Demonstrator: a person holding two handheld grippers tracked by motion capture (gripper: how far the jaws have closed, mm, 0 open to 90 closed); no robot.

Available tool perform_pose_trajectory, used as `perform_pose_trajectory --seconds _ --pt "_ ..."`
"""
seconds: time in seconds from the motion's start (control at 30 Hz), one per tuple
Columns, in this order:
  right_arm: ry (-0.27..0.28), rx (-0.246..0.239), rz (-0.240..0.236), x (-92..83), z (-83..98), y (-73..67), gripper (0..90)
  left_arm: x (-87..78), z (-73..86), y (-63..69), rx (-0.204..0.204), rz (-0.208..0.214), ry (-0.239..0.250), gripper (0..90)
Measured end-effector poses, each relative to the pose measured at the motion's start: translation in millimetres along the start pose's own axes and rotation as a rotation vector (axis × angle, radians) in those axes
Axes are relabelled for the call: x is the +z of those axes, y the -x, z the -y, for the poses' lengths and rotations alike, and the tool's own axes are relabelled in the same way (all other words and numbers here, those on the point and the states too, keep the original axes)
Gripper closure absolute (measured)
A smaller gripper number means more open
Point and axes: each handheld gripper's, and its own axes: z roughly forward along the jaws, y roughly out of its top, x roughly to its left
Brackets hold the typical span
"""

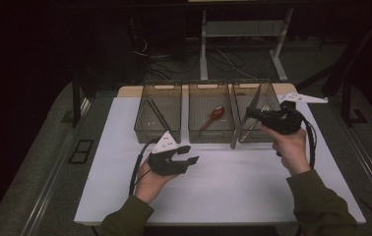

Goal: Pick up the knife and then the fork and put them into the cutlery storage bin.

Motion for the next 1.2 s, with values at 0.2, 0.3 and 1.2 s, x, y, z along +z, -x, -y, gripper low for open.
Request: perform_pose_trajectory --seconds 0.2,0.3,1.2 --pt "0.048 0.011 0.074 -18.1 -22.6 22.6 87.9 -27.6 21.6 -11.8 -0.033 -0.004 0.005 42.9" --pt "0.059 0.006 0.122 -21.5 -31.5 33.7 87.9 -38.3 32.1 -16.1 -0.041 0.007 0.008 39.2" --pt "-0.132 0.142 0.299 19.9 -4.6 116.0 81.6 -59.8 66.7 -17.9 -0.053 -0.018 -0.019 13.8"
